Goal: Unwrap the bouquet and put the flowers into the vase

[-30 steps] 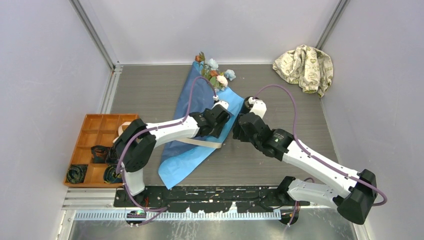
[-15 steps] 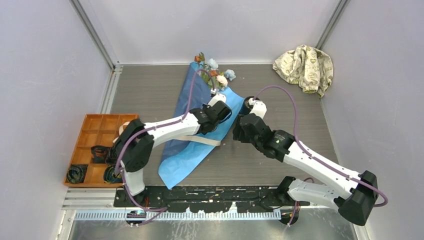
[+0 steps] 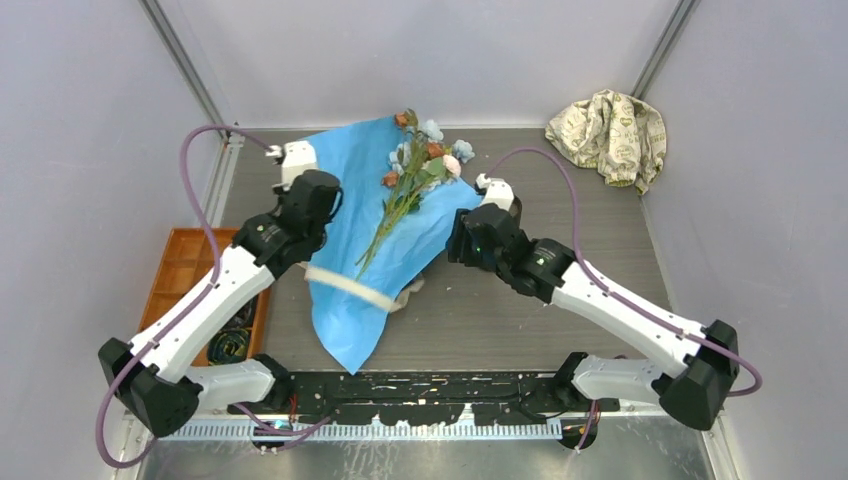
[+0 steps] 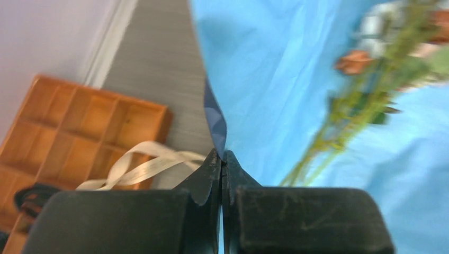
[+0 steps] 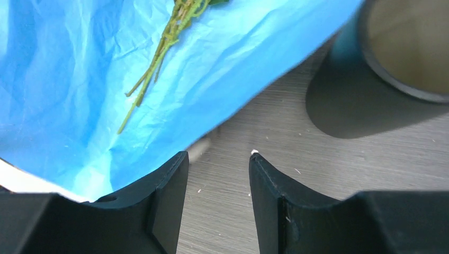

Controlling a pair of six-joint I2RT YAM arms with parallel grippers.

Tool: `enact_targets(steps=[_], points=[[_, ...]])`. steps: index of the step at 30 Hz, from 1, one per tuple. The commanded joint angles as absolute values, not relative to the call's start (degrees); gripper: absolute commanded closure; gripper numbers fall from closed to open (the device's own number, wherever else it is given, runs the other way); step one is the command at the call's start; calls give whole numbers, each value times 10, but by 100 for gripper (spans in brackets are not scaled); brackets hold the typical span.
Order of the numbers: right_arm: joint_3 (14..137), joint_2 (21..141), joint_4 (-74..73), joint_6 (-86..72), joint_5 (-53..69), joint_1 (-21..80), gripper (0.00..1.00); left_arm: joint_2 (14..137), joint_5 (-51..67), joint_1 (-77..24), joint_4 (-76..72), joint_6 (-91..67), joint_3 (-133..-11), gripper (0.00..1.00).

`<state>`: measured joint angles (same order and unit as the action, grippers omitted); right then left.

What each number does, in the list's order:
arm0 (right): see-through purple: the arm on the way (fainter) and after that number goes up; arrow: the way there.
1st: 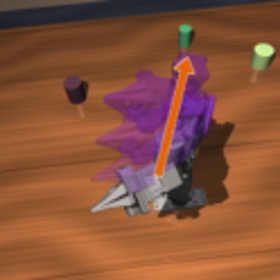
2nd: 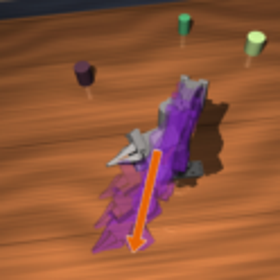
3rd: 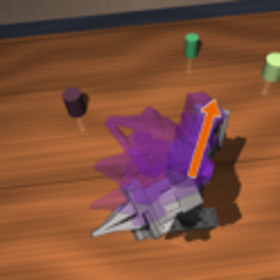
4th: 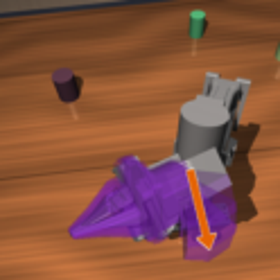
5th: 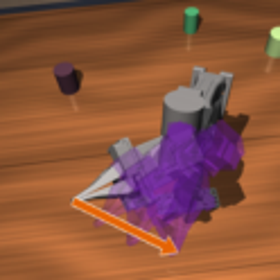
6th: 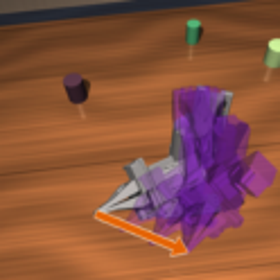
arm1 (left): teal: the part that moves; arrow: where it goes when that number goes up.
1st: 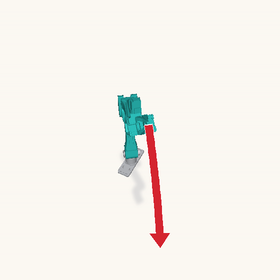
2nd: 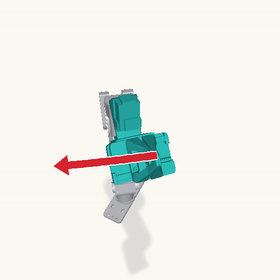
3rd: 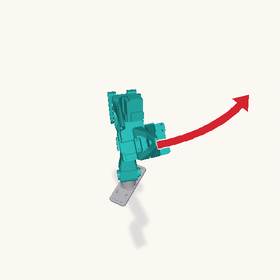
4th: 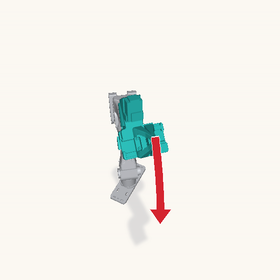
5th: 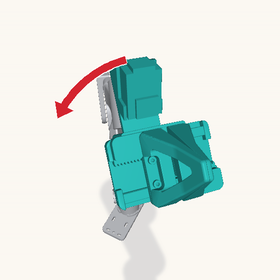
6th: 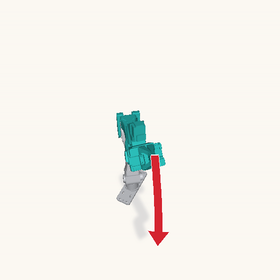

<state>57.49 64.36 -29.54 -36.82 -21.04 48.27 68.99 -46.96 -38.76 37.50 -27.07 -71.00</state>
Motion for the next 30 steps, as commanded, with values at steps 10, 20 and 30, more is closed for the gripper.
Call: enact_targets(steps=[10,20,30], points=[[742,798,-255,-317,-123,495,47,674,-450,-172,471,-404,-608,100],[798,887,-290,-313,-136,497,48,700,-392,-156,477,-442,-606,59],[1030,1073,-434,-321,-200,482,52,526,-367,-156,490,-429,-619,61]])
